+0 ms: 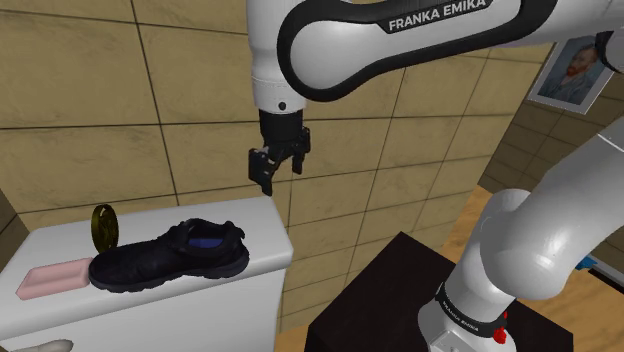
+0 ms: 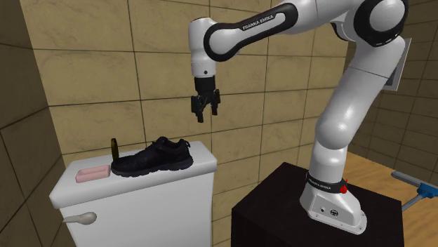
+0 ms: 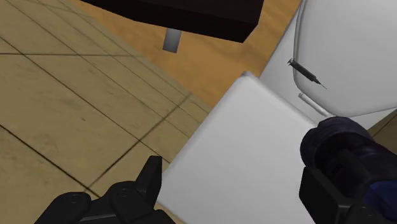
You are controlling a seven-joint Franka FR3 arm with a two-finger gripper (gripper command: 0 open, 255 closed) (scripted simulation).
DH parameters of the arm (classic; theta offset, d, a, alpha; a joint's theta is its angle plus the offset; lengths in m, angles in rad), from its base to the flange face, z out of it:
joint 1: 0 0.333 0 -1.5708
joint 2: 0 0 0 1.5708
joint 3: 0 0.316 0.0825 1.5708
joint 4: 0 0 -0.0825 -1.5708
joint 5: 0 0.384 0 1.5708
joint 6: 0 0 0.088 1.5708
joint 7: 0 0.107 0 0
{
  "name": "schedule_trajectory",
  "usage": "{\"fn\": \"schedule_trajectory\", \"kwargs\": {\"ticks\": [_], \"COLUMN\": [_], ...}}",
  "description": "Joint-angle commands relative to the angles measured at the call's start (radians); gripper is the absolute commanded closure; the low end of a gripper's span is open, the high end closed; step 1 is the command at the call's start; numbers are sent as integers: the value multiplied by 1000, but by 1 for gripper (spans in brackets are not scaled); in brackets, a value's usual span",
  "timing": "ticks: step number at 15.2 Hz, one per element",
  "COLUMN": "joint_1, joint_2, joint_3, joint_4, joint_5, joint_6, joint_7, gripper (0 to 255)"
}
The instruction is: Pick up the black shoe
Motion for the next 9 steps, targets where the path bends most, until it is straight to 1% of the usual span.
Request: {"fn": "schedule_trajectory", "kwargs": {"ticks": [1,4,8,9], "joint_1": [8,26,58,61], "joint_2": [69,167,306,315], "joint_3": [30,74,124,127], "joint_4": [51,122,232,240], "joint_5": [-11,-34,-81,-85], "joint_6": [11,24,30,30], "joint_7": [29,78,146,151], "gripper": [0,0,0,0]}}
